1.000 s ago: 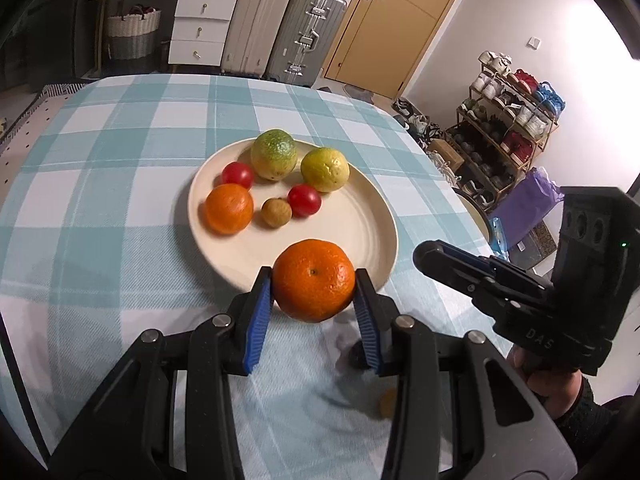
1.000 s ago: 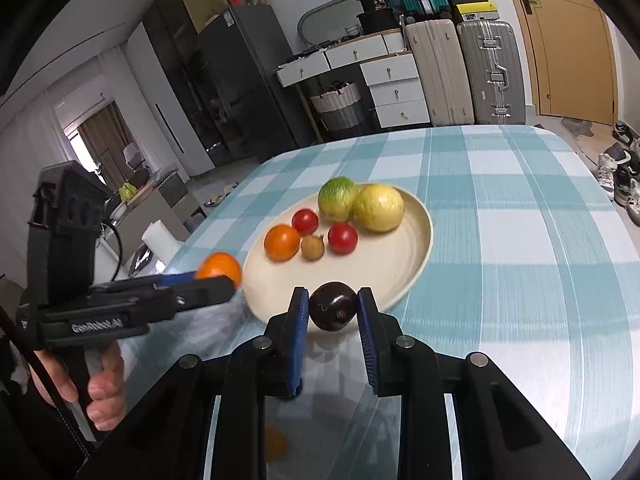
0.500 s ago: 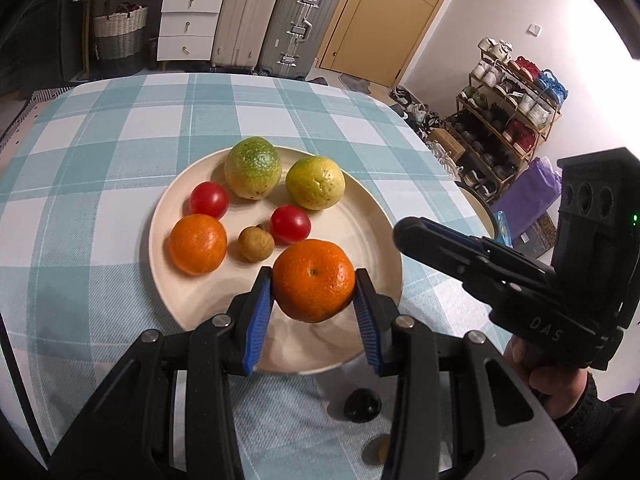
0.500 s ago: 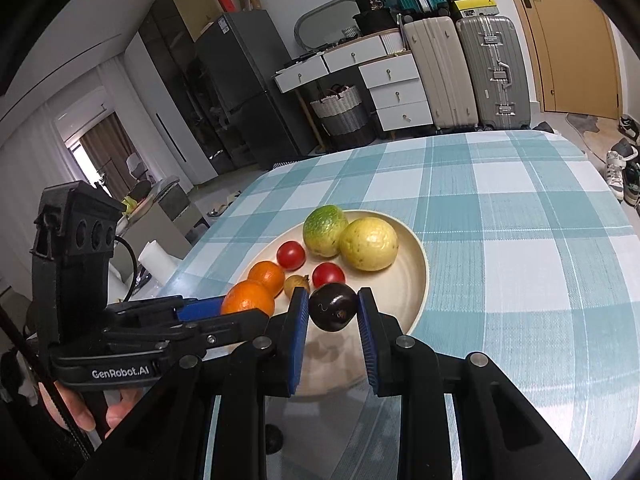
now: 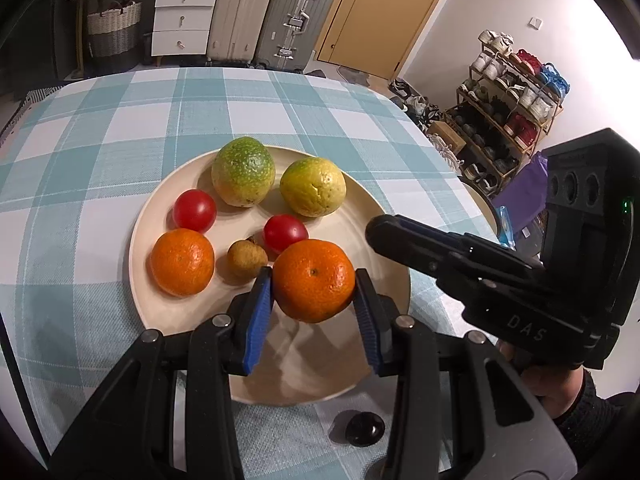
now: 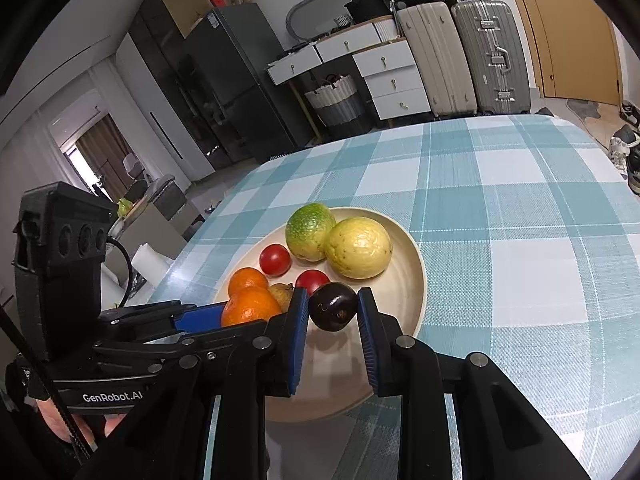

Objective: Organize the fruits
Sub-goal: 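Carry the orange and dark plum onto the plate and open both tools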

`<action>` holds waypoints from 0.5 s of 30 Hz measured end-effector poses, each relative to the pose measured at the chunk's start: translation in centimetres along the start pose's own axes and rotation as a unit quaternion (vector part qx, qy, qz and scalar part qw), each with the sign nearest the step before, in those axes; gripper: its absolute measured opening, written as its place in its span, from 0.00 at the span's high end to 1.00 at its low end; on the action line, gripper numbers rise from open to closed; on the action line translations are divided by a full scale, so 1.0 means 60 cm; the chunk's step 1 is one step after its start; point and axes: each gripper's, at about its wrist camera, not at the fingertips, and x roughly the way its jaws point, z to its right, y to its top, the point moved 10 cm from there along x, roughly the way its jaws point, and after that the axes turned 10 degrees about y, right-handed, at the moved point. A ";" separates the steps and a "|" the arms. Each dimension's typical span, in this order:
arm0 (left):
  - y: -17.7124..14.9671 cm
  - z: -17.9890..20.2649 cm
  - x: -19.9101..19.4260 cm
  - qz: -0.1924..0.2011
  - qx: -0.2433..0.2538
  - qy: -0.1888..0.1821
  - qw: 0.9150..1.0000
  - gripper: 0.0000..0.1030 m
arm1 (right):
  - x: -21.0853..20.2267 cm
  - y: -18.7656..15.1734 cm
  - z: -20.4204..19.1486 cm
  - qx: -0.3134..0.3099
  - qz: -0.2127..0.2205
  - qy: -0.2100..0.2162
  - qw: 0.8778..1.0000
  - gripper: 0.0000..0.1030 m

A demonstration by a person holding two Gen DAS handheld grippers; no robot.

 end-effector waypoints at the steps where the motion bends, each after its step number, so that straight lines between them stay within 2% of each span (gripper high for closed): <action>1: 0.001 0.000 0.003 -0.001 0.000 0.001 1.000 0.65 | 0.002 0.001 0.001 0.000 0.000 0.000 1.000 0.76; 6: 0.005 0.006 0.019 -0.012 0.002 -0.013 1.000 0.65 | 0.014 0.000 0.008 0.004 -0.010 0.001 1.000 0.75; 7: 0.004 0.007 0.020 -0.012 0.001 -0.011 1.000 0.65 | 0.018 -0.002 0.008 0.002 -0.017 0.000 1.000 0.73; 9: 0.004 0.010 0.021 -0.011 0.002 -0.013 1.000 0.65 | 0.022 -0.003 0.012 -0.004 -0.020 -0.016 1.000 0.63; 12: 0.005 0.015 0.015 -0.006 0.008 -0.013 1.000 0.63 | 0.014 0.001 0.014 0.000 -0.007 -0.010 1.000 0.59; 15: 0.010 0.015 0.003 0.007 0.020 0.002 1.000 0.49 | -0.002 0.010 0.017 0.007 0.012 -0.009 1.000 0.53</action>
